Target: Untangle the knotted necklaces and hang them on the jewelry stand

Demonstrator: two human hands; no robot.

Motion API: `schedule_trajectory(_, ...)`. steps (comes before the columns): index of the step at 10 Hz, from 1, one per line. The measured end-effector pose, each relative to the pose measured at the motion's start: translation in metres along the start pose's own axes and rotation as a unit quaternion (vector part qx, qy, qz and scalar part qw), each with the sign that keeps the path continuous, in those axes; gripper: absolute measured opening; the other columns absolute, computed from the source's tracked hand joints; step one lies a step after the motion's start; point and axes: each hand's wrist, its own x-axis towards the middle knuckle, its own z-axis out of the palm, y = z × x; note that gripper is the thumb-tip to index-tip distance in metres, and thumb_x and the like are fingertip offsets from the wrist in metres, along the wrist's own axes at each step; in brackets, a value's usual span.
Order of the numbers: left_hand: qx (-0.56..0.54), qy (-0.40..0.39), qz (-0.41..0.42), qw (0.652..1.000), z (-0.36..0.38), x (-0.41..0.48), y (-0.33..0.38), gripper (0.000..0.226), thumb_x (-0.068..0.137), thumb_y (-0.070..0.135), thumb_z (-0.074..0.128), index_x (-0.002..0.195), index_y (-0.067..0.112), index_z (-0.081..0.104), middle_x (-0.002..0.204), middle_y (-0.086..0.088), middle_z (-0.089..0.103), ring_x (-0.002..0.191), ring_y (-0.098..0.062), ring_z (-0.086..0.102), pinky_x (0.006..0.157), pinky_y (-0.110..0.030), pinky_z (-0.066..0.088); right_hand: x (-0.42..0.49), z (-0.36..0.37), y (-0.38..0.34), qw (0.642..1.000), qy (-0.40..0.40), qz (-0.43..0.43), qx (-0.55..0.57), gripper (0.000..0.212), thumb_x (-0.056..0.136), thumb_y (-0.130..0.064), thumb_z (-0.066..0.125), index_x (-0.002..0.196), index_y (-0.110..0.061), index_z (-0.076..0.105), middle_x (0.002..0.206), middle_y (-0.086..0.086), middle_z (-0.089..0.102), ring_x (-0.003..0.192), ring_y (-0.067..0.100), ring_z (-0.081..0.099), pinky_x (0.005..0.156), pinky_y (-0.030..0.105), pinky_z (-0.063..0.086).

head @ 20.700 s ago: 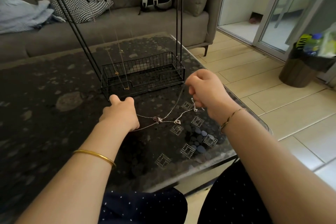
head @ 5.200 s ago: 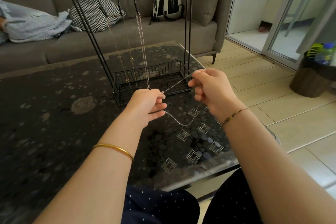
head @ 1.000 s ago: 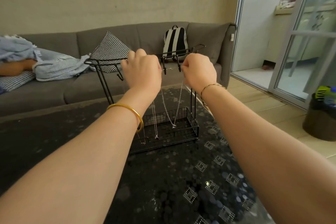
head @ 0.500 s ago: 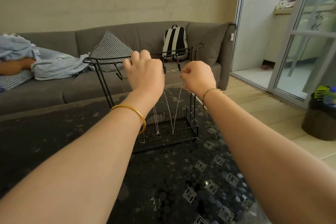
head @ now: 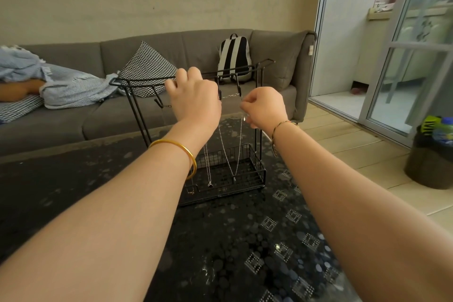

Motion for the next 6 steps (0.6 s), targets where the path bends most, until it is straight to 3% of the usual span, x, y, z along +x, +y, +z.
schedule_trajectory(5,0.017,0.005,0.013,1.000,0.0015,0.0001,-0.0011,0.027,0.088,0.040,0.062,0.103,0.021,0.072,0.114,-0.006,0.050,0.114,-0.030,0.038,0.094,-0.043,0.029,-0.0016,0.0020,0.0022,1.000,-0.011,-0.005,0.001,0.018,0.090,-0.017,0.059,0.091,-0.002,0.070,0.085,0.017,0.070,0.080,0.033,0.067,0.078,0.045,0.056)
schedule_trajectory(6,-0.008,0.000,0.008,1.000,0.0028,-0.0001,-0.0024,0.022,0.088,0.036,0.063,0.101,0.020,0.072,0.114,-0.006,0.050,0.114,-0.031,0.038,0.092,-0.042,0.029,-0.0045,0.0012,0.0017,1.000,-0.002,0.014,0.014,0.013,0.089,-0.017,0.061,0.090,-0.008,0.070,0.085,0.013,0.070,0.082,0.030,0.067,0.078,0.044,0.057)
